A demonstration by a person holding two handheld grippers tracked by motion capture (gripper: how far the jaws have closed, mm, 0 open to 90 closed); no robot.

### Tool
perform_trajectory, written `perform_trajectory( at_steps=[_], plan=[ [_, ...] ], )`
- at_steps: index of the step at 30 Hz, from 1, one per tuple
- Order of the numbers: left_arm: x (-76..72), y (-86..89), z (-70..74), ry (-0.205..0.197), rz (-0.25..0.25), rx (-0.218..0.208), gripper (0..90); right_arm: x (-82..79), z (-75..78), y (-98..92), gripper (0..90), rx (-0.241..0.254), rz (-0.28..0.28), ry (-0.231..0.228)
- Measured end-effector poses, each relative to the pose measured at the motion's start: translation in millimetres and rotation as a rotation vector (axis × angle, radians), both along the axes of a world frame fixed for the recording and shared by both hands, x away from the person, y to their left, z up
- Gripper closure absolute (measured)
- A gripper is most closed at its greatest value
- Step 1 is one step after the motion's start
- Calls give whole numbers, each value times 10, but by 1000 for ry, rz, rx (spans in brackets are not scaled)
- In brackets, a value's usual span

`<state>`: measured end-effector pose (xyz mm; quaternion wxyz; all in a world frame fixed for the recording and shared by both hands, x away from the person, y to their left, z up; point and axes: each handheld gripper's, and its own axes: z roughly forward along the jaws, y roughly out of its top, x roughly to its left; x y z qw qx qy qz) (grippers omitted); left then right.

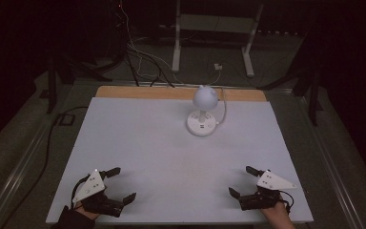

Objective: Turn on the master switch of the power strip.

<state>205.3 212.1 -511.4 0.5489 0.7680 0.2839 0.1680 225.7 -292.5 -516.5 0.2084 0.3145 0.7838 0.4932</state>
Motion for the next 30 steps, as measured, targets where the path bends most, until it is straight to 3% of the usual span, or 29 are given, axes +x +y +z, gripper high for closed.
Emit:
perform_trajectory(
  at_steps=[4,10,19,23,30],
  plan=[
    [-7,2,7,-4,0,1,2,-2,2,15,0,-42,-16,-10],
    [-4,-2,8,-2,-6,-4,2,16,14,36,0,-53,-11,1],
    [36,-28,8,1,-16,-11,2,43,-8,78,0,-91,37,110],
    [46,-33,2,3,-20,-16,2,34,-19,105,0,-94,22,80],
    [20,-11,11,0,-10,-11,2,-9,45,165,0,-109,21,86]
  ],
)
